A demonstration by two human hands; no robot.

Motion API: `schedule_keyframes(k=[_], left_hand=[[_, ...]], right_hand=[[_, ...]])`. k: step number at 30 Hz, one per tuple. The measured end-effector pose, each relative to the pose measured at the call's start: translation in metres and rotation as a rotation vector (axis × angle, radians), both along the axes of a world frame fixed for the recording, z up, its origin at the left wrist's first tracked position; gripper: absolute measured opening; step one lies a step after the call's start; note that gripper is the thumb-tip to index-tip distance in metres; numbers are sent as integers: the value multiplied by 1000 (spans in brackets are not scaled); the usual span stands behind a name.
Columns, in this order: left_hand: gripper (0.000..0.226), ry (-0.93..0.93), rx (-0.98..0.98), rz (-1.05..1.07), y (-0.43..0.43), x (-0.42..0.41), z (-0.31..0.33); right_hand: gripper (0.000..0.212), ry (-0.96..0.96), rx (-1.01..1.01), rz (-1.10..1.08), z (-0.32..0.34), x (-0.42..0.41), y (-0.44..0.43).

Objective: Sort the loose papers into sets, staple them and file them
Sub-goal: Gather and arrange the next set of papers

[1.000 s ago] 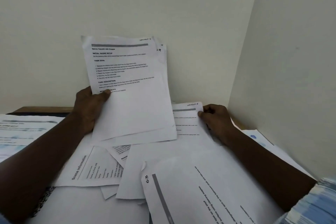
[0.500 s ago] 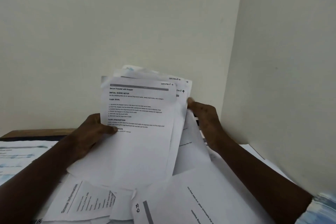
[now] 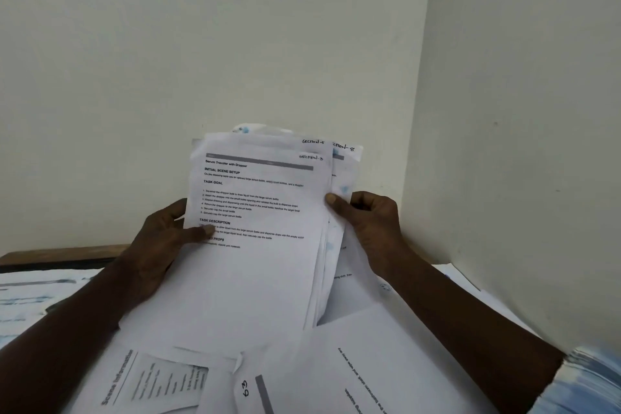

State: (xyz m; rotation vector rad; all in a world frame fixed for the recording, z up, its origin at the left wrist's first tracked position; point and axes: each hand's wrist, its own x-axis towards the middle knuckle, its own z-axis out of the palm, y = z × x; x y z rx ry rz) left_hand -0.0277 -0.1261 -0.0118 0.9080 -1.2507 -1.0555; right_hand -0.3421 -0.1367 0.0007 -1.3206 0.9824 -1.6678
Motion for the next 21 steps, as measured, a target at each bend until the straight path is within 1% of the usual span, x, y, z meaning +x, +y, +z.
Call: schedule_keyframes(k=[3, 5, 7, 9, 11, 13, 14, 16, 18, 21], left_hand=[[48, 47, -13, 36, -2, 2, 0], [48, 74, -20, 62, -5, 3, -2], [48, 82, -22, 93, -9, 5, -4], [46, 74, -4, 80, -8, 5, -4], [42, 68, 36, 8, -5, 4, -3], [38, 17, 79, -76, 0, 1, -3], [34, -13, 76, -84, 2, 0, -3], [28, -13, 61, -44, 1, 2, -4], [27, 31, 55, -29, 3, 3, -2], [30, 74, 104, 12, -1, 11, -3]], right_hand=[[24, -47, 32, 20, 1, 1, 0], [26, -45, 42, 13, 0, 0, -1], [22, -27, 38, 2, 0, -2, -1], [15, 0, 27, -22, 1, -2, -1], [8, 32, 5, -40, 2, -1, 1], [18, 82, -9, -40, 4, 1, 2], [21, 89, -10, -29, 6, 2, 4], [16, 38, -17, -38, 8, 2, 4], [11, 0, -61, -171, 11, -4, 1], [25, 81, -198, -427, 20, -20, -3]])
